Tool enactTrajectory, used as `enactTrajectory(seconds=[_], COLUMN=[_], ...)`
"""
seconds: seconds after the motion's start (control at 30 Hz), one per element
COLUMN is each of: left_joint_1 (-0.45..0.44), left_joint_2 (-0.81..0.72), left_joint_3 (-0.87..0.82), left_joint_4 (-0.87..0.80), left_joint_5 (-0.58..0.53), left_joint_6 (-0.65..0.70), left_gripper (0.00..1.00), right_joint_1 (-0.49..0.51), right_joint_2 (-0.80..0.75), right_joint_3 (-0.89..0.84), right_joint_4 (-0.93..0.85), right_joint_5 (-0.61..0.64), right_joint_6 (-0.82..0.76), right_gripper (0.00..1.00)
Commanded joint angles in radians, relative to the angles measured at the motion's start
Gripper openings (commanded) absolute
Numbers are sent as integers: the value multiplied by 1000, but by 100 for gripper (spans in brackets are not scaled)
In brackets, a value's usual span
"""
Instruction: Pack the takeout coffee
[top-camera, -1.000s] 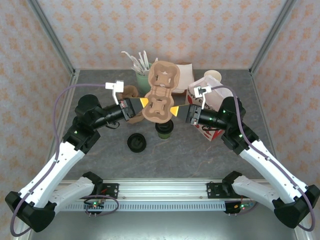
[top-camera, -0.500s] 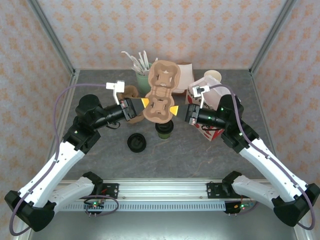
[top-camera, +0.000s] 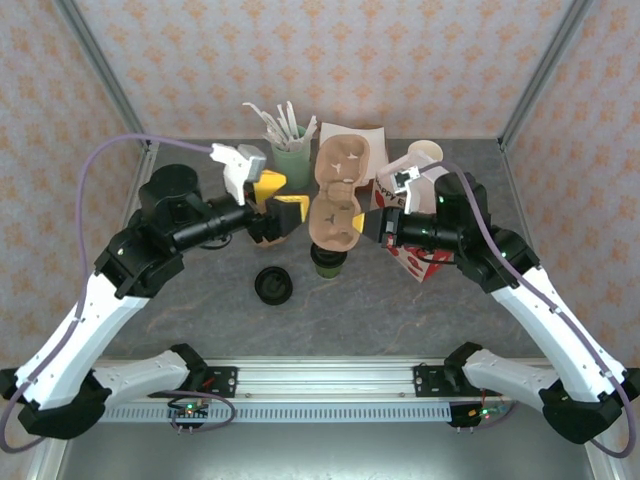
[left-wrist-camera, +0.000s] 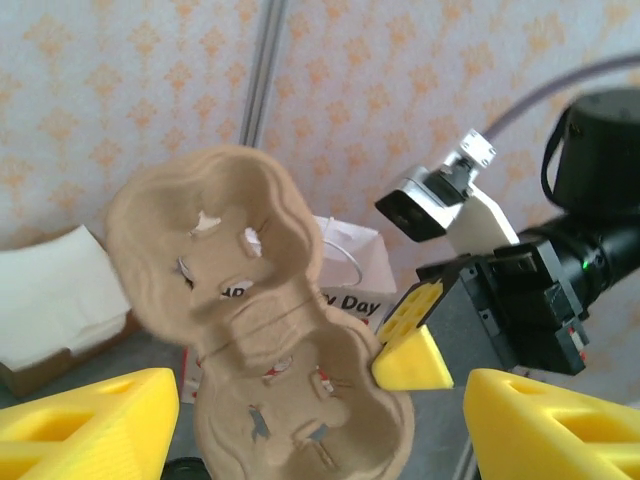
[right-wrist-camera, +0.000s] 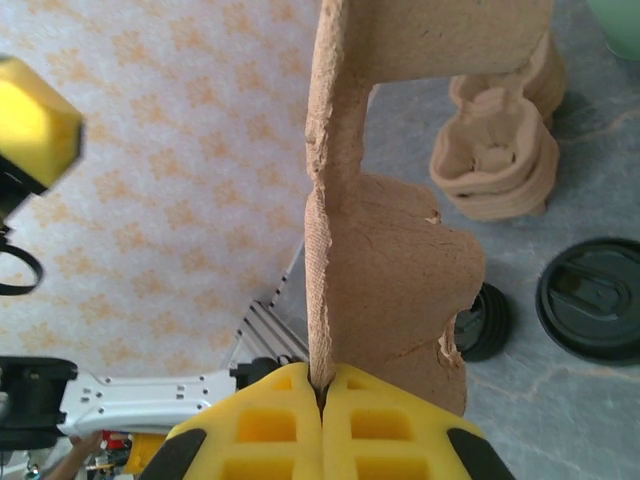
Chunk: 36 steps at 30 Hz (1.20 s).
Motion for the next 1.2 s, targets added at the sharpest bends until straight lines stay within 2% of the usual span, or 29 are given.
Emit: enactTrajectory(seconds=[0.0,0.13,0.37,0.6,0.73,0.83,0.9,0.97,1.17], left_joint_1=[-57,-88,-96,-114,-119,-120,-120,-122,-121], left_joint_2=[35,56,145,157,176,174,168,163,164], left_joint_3=[36,24,40,-45,-57,-95,-119,-128,-146], left_joint_4=[-138,-149,-250,-207,-222,-180,-154,-142,-99], left_joint_5=[-66,-30,12,20,-32,-66,-84,-104,-113], left_joint_6=[321,524,682,739,757,754,752,746,738], left_gripper=[74,74,69,67,54,49,51,60,62], right_joint_1=[8,13,50,85,92,94,94,94,95], right_joint_2=[1,1,17,46,49,49,48,50,47], right_joint_3=[33,43,46,50,47,42,43,40,38], right_joint_4=[-151,-202,-237,-234,-215,-197,-198,-199,-193], right_joint_5=[-6,-38,-87,-89,-93,-102,-98,-98,-108], right_joint_6=[-48,-72,-101,-108,-107,-101,-104,-103,-103], right_gripper=[0,0,0,0,0,0,0,0,0])
